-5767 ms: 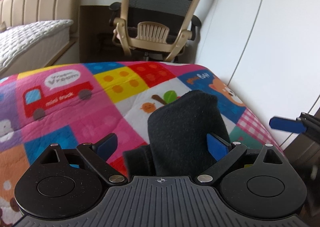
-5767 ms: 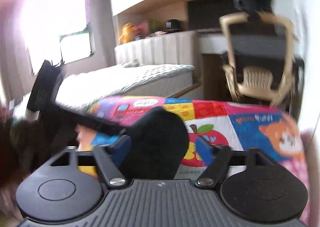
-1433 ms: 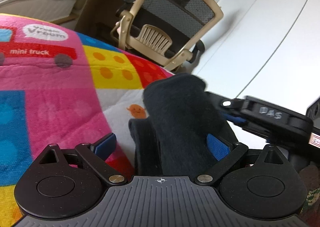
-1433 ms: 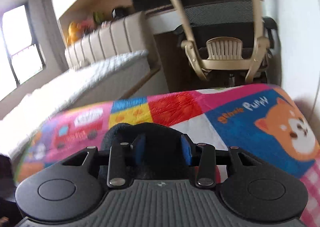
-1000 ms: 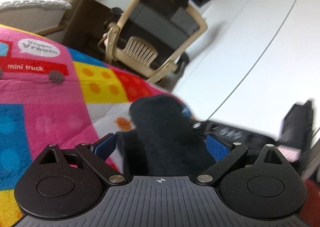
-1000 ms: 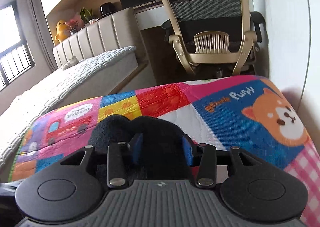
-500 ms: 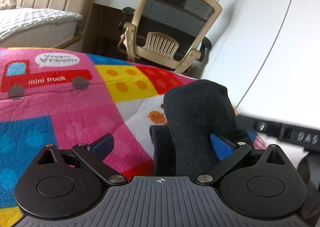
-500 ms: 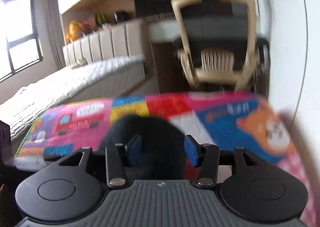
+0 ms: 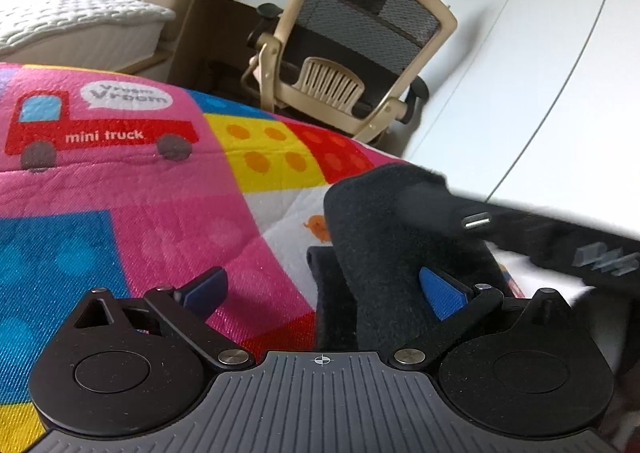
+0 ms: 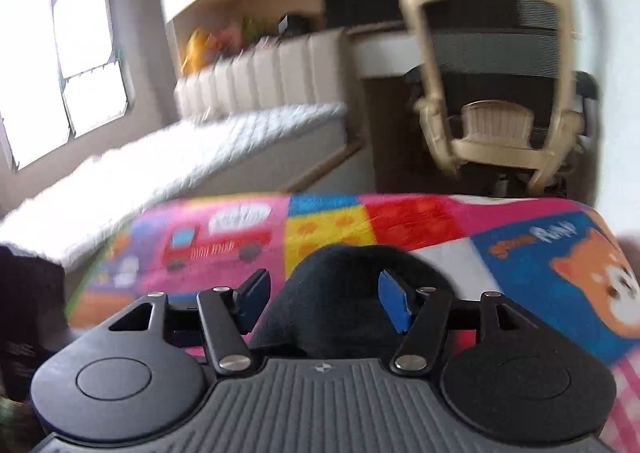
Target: Fold clothes
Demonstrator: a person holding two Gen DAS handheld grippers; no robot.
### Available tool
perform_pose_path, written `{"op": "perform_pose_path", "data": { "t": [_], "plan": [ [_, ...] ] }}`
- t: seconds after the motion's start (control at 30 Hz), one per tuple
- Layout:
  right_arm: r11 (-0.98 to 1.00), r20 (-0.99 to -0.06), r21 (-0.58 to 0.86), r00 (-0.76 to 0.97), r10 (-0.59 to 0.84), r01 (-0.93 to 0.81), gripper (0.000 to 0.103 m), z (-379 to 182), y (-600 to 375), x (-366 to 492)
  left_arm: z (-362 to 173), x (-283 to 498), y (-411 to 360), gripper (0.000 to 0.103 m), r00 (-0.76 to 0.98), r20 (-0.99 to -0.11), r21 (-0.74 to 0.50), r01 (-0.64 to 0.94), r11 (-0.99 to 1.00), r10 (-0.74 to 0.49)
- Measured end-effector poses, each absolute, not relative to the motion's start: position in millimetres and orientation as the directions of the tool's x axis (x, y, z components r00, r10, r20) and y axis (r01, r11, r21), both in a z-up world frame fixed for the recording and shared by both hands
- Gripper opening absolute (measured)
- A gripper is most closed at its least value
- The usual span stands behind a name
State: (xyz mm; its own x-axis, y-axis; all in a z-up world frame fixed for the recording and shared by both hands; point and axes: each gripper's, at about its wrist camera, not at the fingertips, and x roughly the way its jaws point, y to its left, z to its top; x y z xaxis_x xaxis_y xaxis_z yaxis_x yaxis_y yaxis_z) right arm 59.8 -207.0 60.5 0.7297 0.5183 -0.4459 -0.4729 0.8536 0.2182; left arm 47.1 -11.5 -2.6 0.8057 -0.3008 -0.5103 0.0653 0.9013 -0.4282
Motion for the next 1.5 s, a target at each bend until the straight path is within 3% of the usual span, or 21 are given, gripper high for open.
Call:
{"op": "perform_pose_path", "data": {
  "t": [0.1,0.17,0.2,0.27,0.37,0.5,0.57,0.6,0.63,0.7,0.73,0.8,0.9,1.0,1.13,1.23,1.33,1.5],
  "plan": [
    [0.902,-0.423,0.225,0.797,0.43,-0.368,0.07,55,-238,42,-3,47,-11,0.103,0.807,-0.511,-0.43,0.059,0.901,-0.297],
    [0.917,-0.499,0.231,0.769,0.399,-0.326,0.071,39,-243,47,-2,46,-12,0.103,0.808,-0.511,-0.423,0.059,0.904,-0.292],
    [0.922,-0.55,0.24,0.74,0.387,-0.304,0.077,28,-244,52,-2,45,-12,0.103,0.808,-0.514,-0.42,0.057,0.906,-0.288],
    [0.92,-0.546,0.279,0.743,0.387,-0.273,0.085,18,-248,55,-3,44,-12,0.103,0.805,-0.52,-0.42,0.05,0.906,-0.285],
    [0.927,-0.532,0.236,0.759,0.375,-0.293,0.085,23,-244,52,1,40,-11,0.102,0.809,-0.514,-0.427,0.047,0.903,-0.285],
    [0.931,-0.506,0.203,0.782,0.364,-0.303,0.085,23,-239,47,32,32,-5,0.102,0.833,-0.405,-0.529,0.122,0.84,-0.377],
    [0.93,-0.496,0.209,0.787,0.367,-0.302,0.085,21,-241,46,54,35,-15,0.1,0.85,-0.351,-0.522,0.171,0.836,-0.394],
    [0.93,-0.491,0.208,0.79,0.367,-0.303,0.085,20,-241,45,64,39,-24,0.086,0.857,-0.339,-0.493,0.19,0.849,-0.389],
    [0.931,-0.484,0.202,0.795,0.365,-0.304,0.085,20,-241,43,72,44,-36,0.054,0.854,-0.336,-0.465,0.216,0.858,-0.397],
    [0.932,-0.47,0.182,0.806,0.361,-0.312,0.085,21,-242,39,79,57,-57,0.048,0.818,-0.356,-0.456,0.27,0.848,-0.452],
    [0.933,-0.458,0.167,0.813,0.36,-0.319,0.083,24,-243,36,78,64,-68,0.049,0.793,-0.379,-0.448,0.294,0.845,-0.477],
    [0.93,-0.405,0.13,0.838,0.366,-0.343,0.061,32,-247,28,69,77,-84,0.048,0.771,-0.463,-0.369,0.282,0.885,-0.438],
    [0.928,-0.32,0.083,0.872,0.37,-0.363,0.04,46,-253,23,52,92,-85,0.03,0.766,-0.538,-0.299,0.217,0.929,-0.352],
    [0.93,-0.298,0.106,0.881,0.367,-0.351,0.038,55,-258,37,44,100,-62,0.026,0.761,-0.541,-0.386,0.153,0.91,-0.358],
    [0.843,-0.333,0.37,0.791,0.512,-0.39,0.039,56,-265,75,41,91,-63,0.026,0.769,-0.541,-0.328,0.18,0.927,-0.341],
    [0.8,-0.418,0.471,0.705,0.574,-0.372,0.039,37,-251,108,38,88,-57,0.026,0.772,-0.531,-0.338,0.186,0.923,-0.35],
    [0.843,-0.459,0.394,0.716,0.527,-0.367,0.039,27,-238,115,28,86,-45,0.026,0.773,-0.504,-0.397,0.189,0.898,-0.386],
    [0.861,-0.407,0.344,0.767,0.496,-0.374,0.039,47,-251,77,27,83,-40,0.026,0.772,-0.497,-0.409,0.193,0.892,-0.395]
  ]
}}
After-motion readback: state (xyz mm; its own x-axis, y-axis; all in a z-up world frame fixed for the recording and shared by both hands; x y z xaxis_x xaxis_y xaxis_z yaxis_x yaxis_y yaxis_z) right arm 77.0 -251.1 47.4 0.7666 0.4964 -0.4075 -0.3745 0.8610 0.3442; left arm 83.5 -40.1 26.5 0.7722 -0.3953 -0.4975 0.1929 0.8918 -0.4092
